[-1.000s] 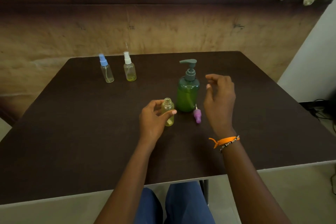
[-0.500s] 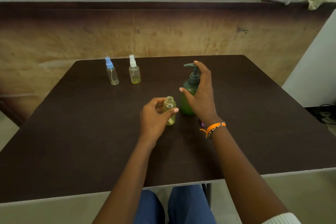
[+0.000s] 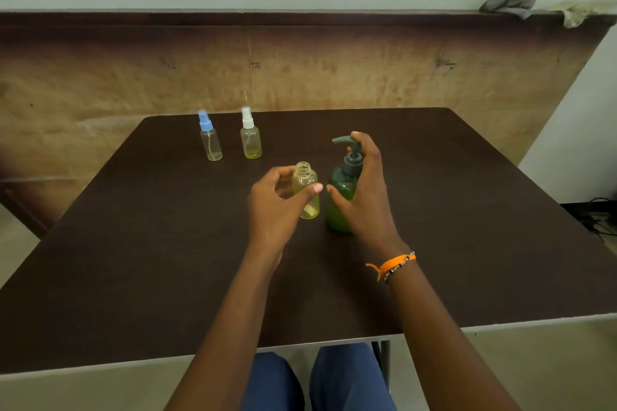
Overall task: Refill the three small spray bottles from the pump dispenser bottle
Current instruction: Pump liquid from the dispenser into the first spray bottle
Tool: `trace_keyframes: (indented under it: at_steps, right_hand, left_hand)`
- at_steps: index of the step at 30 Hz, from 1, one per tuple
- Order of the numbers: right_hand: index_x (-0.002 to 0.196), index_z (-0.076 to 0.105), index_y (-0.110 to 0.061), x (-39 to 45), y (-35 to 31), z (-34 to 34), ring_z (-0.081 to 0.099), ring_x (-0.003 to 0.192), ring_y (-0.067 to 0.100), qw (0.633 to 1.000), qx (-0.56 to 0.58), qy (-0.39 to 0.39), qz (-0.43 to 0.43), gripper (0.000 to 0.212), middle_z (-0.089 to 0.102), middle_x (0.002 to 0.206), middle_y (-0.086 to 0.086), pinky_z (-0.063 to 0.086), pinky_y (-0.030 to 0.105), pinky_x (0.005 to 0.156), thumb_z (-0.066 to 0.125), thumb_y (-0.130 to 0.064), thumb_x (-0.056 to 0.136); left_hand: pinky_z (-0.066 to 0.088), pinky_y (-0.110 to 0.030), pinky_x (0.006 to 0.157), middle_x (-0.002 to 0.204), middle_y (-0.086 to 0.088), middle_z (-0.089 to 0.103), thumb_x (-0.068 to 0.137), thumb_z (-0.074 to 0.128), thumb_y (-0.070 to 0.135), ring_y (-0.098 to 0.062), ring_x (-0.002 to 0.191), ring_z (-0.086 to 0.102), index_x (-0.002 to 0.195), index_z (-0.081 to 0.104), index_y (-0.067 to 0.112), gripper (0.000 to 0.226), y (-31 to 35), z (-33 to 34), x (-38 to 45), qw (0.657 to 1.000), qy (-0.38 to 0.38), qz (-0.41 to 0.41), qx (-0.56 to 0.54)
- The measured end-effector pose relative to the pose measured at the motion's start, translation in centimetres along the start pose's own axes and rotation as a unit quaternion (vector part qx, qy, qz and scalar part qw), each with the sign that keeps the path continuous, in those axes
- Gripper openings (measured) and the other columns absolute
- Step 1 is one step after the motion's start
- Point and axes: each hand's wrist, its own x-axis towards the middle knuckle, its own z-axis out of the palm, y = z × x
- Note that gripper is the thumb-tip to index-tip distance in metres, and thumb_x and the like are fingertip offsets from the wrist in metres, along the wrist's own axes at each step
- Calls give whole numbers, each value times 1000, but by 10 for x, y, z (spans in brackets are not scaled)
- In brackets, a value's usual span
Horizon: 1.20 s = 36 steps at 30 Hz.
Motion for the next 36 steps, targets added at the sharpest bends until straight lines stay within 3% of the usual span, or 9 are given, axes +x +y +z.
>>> trace_keyframes:
  at_steps: [3,6,8,12,18,21,25,30,36]
  right_hand:
    - [140,29,-11,-7,-5,-2,31,119,-14,1000,-22,1,-11,87,30,136,4,27,-1,95,76,7,70]
    - [142,29,-10,-7,-8,-4,33,130,11,995,-92,14,-34,86,25,140,6,33,18,107,78,-4,71]
    - [140,33,-5,-6,-14,-6,34,132,20,992,-102,31,-65,73,27,138,5,36,36,109,70,-9,77]
    - [135,39,1,-4,-23,-4,37,132,26,985,-119,43,-117,50,34,136,7,37,47,108,43,-8,86]
    - [128,49,4,-1,-17,-1,43,124,28,971,-191,71,-122,49,49,125,18,18,39,118,32,1,81]
    - [127,47,1,2,-11,2,43,122,27,967,-197,91,-136,44,45,124,13,15,35,119,42,5,83]
    - [122,52,3,4,-9,7,46,119,26,960,-204,124,-147,46,50,118,16,17,34,118,59,11,77]
    - [116,56,3,6,-8,13,48,114,24,952,-213,156,-158,32,51,114,14,24,37,116,49,6,84]
    - [112,55,3,5,-1,19,49,110,25,942,-221,180,-174,30,57,107,18,29,38,113,50,9,83]
  left_hand:
    - [53,-18,72,94,5,72,69,80,14,-5,88,68,97,65,22,33,4,0,-1,1000,-1,7,1]
    - [55,-24,77,93,5,72,69,81,14,-4,87,68,97,65,21,34,9,0,-1,1000,-5,12,10]
    - [56,-26,78,93,6,72,68,81,13,-3,86,68,95,65,23,33,12,0,0,1000,-9,20,17]
    - [56,-29,81,92,9,71,68,82,15,-2,87,67,93,64,27,33,19,2,4,998,-11,43,50]
    - [52,-15,76,93,12,69,67,82,16,3,87,64,99,66,21,35,27,8,10,992,-8,75,101]
    - [47,-6,71,92,12,68,66,82,13,5,86,62,100,67,19,37,27,11,13,989,-11,86,119]
    - [47,-6,72,96,6,70,63,84,13,-1,89,64,100,69,16,40,24,15,15,985,-4,99,141]
    - [47,-7,74,97,6,70,62,85,14,-3,89,64,100,70,17,41,23,21,17,983,6,108,149]
    - [51,-26,86,98,4,69,61,85,14,-8,92,64,101,71,17,43,23,21,15,976,14,136,168]
